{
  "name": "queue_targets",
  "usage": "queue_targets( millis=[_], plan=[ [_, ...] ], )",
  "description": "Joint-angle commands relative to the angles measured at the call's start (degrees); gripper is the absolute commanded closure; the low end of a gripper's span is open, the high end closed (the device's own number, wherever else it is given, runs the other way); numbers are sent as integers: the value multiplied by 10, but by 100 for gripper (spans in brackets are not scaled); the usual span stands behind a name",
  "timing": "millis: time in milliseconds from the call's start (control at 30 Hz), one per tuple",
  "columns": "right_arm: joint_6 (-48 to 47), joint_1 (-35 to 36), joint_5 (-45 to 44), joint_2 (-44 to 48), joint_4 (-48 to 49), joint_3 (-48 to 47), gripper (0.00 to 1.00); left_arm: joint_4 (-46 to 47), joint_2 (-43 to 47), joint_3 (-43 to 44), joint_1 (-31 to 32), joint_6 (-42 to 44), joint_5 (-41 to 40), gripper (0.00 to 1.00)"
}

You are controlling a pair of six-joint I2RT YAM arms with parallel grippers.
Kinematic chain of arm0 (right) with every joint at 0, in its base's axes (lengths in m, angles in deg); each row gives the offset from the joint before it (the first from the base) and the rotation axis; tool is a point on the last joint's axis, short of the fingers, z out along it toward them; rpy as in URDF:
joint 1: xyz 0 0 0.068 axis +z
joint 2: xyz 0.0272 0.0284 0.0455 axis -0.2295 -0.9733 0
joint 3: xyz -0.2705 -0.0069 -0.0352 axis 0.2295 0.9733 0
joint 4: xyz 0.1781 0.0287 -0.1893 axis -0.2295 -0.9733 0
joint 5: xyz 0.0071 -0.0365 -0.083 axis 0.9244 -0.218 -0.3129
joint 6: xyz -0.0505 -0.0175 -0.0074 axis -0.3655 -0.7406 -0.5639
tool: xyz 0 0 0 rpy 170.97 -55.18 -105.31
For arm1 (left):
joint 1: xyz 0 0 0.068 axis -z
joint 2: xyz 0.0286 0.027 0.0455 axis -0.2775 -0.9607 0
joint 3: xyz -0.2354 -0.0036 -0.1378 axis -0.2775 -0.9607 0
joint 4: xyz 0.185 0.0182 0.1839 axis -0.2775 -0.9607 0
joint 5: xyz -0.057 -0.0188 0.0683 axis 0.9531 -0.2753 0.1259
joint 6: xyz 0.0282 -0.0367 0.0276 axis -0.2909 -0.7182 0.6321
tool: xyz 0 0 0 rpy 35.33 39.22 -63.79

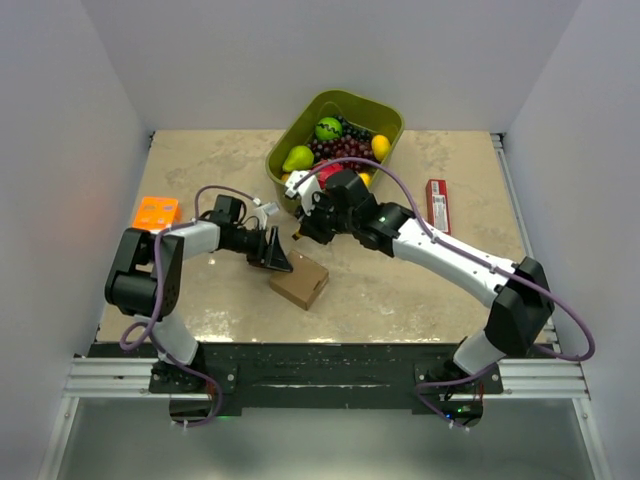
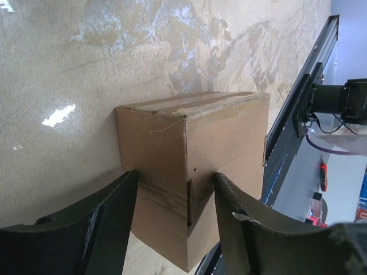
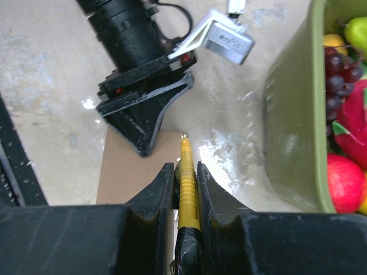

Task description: Unpack the express box

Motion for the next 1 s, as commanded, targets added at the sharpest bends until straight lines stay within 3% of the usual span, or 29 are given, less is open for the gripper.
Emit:
queue_targets(
  millis=[0, 400, 967],
  plan=[
    [5, 7, -58, 0, 59, 7, 100, -4, -19, 0, 0, 14, -15, 42],
    [-2, 20, -37, -29, 35, -16, 100, 3, -40, -1, -8, 0, -18, 42],
    [34, 54, -129, -20, 65, 18, 100, 10, -45, -2, -13, -8, -20, 42]
  ],
)
